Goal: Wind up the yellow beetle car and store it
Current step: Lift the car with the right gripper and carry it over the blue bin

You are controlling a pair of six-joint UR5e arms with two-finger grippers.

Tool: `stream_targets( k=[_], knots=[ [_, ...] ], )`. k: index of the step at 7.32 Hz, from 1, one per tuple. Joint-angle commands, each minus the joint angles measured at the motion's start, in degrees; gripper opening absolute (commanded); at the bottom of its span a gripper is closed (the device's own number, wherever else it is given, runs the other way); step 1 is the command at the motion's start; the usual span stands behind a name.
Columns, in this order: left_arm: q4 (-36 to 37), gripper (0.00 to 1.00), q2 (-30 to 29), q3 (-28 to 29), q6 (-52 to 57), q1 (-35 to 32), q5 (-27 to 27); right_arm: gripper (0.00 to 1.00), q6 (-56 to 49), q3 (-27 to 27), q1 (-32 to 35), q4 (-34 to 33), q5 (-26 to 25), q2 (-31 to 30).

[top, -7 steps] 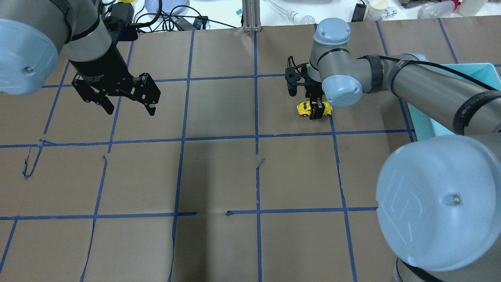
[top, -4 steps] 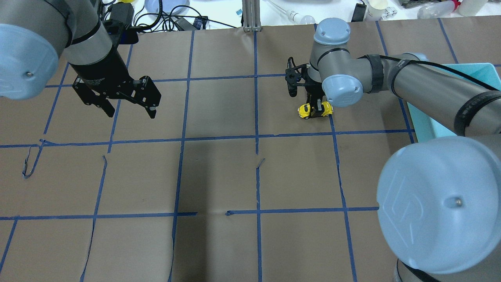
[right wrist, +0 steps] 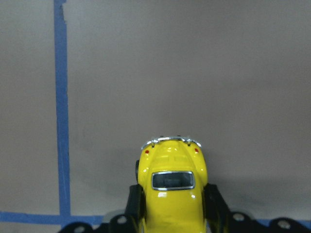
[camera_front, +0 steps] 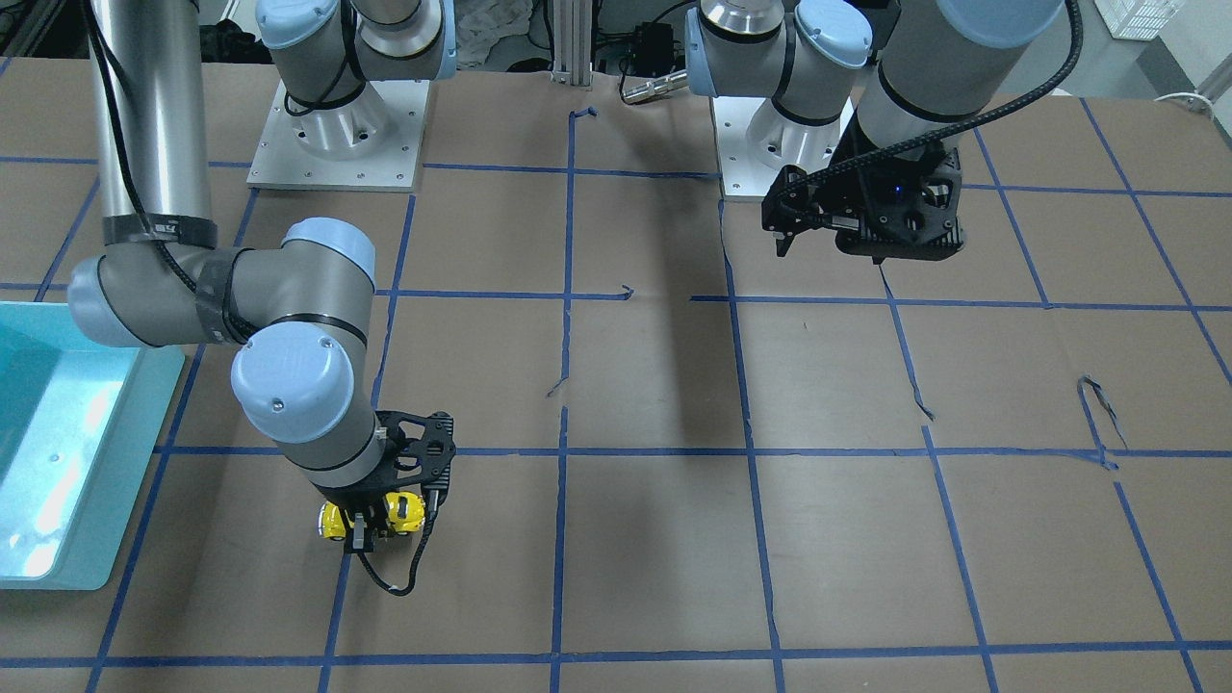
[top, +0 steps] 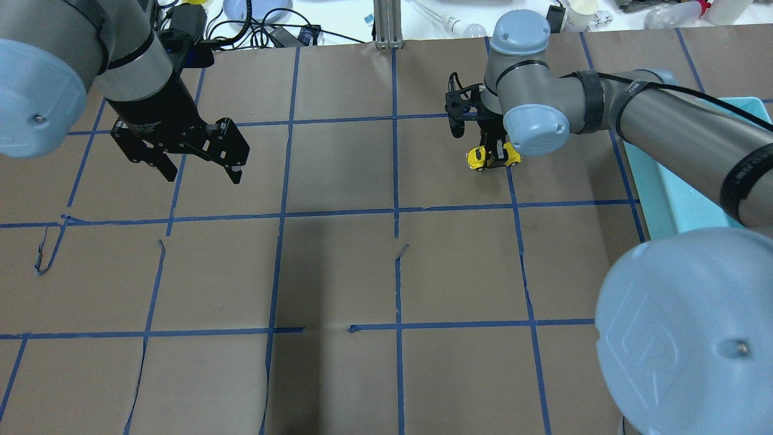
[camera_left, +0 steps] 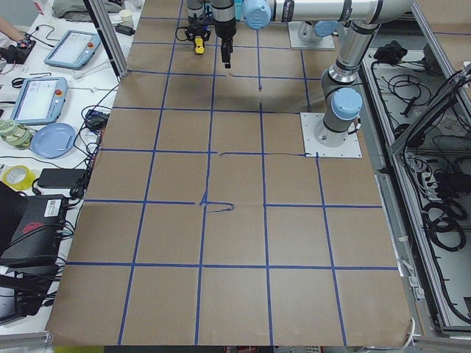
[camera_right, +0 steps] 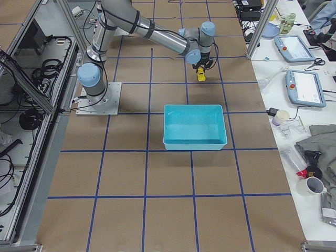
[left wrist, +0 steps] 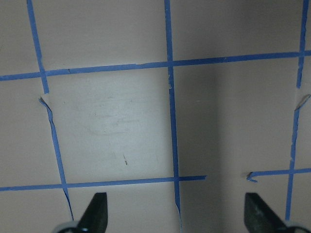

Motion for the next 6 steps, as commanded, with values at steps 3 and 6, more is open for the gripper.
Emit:
stream_targets(
  k=[3, 6],
  knots=[
    [-0.2, 1.00, -0.7, -0.1, 0.3, -0.9, 0.3, 0.00, -0.5, 0.5, -14.3, 8.9, -0.9, -11.9],
    [-0.2, 1.00, -0.6, -0.1, 0.4, -0.8, 0.4, 0.00, -9.8, 0.5, -25.5, 11.3, -2.4, -14.0]
  ],
)
